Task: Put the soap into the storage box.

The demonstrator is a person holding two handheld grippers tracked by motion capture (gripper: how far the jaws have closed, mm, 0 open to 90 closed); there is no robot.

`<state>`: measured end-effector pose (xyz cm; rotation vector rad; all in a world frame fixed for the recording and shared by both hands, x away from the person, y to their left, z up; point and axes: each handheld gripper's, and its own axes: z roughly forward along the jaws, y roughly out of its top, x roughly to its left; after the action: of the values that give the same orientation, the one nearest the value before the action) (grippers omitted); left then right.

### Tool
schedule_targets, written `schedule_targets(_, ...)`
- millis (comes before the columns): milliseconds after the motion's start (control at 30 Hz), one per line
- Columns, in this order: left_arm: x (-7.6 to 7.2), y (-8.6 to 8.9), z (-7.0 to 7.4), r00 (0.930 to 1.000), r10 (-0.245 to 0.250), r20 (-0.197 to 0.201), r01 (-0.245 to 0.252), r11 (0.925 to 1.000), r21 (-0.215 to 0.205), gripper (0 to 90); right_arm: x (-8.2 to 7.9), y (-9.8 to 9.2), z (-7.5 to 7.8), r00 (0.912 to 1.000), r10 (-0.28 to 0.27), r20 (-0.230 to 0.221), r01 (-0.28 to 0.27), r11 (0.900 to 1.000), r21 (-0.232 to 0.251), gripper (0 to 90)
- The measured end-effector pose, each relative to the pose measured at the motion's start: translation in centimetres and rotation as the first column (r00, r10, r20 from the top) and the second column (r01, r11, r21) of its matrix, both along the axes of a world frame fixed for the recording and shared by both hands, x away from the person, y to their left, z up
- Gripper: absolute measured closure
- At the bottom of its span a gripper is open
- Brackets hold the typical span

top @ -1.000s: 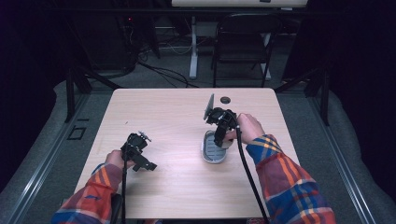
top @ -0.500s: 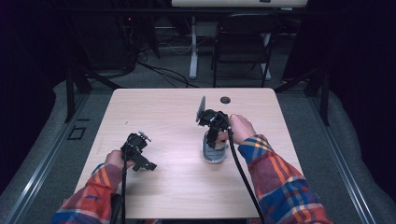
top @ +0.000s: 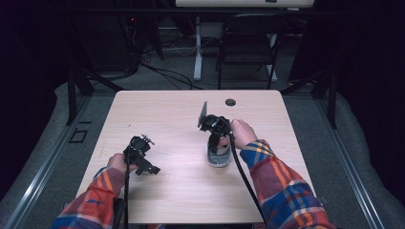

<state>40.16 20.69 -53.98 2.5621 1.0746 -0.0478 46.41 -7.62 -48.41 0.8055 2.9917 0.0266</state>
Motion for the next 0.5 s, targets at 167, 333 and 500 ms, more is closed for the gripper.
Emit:
schedule_targets(167,0.01,0.01,-0.01,1.0,0.0,-0.001,0.0,1.0,0.0,1.8,0.03,-0.08,-0.52,1.0,0.0,0.001,0.0,1.0,-0.006,24.5)
schedule_targets(333,0.01,-0.01,-0.02,1.0,-0.001,-0.001,0.001,1.0,0.0,1.8,0.1,-0.27,-0.88,1.0,0.002,0.006,-0.002,1.0,-0.007,24.4)
schedule_targets(500,0.04,-0.01,0.0,1.0,-0.004,-0.003,0.004,1.0,0.004,1.8,0.11,-0.34,-1.13,0.9999,0.011,0.007,-0.011,1.0,-0.017,24.4)
